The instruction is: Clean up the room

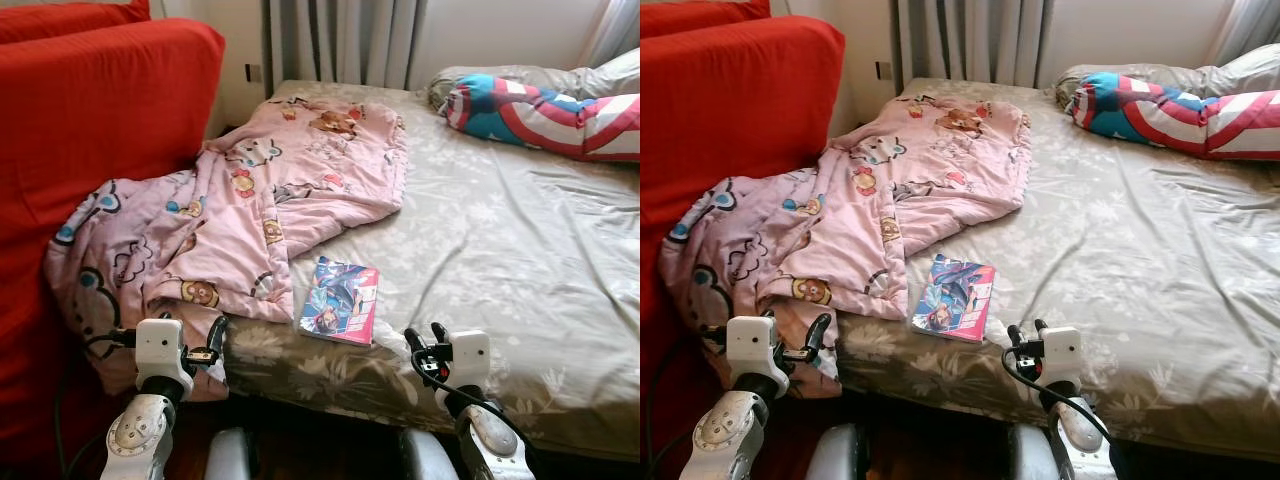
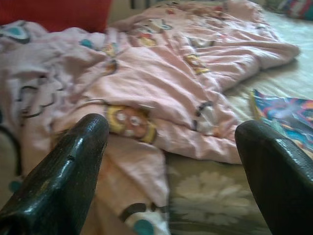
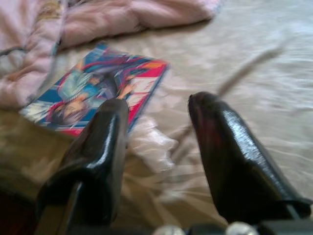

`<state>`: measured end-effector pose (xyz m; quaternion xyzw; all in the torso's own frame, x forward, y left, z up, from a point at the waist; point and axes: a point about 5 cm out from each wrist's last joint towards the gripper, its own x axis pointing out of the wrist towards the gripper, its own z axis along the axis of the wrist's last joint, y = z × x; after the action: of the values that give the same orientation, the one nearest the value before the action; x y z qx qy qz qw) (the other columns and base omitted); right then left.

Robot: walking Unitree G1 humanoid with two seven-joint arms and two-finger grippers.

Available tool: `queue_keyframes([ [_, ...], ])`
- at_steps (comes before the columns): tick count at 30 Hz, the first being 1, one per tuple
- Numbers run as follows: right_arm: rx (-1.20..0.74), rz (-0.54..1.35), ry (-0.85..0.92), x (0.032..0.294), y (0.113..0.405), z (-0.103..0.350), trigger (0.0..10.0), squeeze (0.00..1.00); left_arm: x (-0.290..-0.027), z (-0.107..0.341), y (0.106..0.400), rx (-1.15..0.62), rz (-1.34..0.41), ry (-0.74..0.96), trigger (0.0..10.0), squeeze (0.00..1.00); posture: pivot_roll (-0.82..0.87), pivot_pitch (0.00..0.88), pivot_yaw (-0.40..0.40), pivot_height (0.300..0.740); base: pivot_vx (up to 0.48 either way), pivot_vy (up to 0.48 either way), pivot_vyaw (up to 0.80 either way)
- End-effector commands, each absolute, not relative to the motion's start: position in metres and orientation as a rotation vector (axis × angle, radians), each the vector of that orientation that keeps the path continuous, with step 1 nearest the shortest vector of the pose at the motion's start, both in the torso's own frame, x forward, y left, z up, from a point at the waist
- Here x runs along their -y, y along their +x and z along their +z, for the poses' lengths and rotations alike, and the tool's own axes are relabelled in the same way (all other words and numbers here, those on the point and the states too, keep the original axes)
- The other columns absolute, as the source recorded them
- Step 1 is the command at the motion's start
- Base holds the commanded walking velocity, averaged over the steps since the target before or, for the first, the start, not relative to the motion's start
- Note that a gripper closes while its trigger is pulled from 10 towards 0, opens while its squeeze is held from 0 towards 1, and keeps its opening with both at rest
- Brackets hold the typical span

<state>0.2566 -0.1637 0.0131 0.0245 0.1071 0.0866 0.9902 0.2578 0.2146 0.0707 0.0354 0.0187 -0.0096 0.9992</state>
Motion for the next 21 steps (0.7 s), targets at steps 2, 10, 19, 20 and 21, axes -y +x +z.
queue_keyframes([
  [2, -0.208, 0.180, 0.059, 0.1597, 0.2593, 0.0152, 10.0, 0.00, -0.2184, 0.0715, 0.2577, -0.043, -0.015, 0.079, 10.0, 0.00, 0.04, 0.014, -0.037, 0.576, 0.277, 0.000, 0.45],
  [10, -0.213, 0.171, 0.064, 0.1610, 0.2618, 0.0152, 10.0, 0.00, -0.2179, 0.0725, 0.2600, -0.037, -0.020, 0.077, 10.0, 0.00, 0.04, 0.011, -0.038, 0.576, 0.303, 0.000, 0.00],
  [19, -0.239, 0.183, 0.065, 0.1583, 0.2632, 0.0122, 10.0, 0.00, -0.2176, 0.0743, 0.2611, -0.030, -0.020, 0.074, 10.0, 0.00, 0.04, 0.018, -0.040, 0.576, 0.328, 0.000, 0.00],
  [20, -0.248, 0.191, 0.063, 0.1571, 0.2638, 0.0114, 10.0, 0.00, -0.2176, 0.0752, 0.2612, -0.028, -0.020, 0.073, 10.0, 0.00, 0.04, 0.022, -0.038, 0.576, 0.334, 0.000, 0.00],
  [21, -0.265, 0.197, 0.048, 0.1567, 0.2640, 0.0094, 10.0, 0.00, -0.2173, 0.0755, 0.2615, -0.028, -0.020, 0.072, 10.0, 0.00, 0.04, 0.024, -0.037, 0.576, 0.315, 0.000, 0.00],
])
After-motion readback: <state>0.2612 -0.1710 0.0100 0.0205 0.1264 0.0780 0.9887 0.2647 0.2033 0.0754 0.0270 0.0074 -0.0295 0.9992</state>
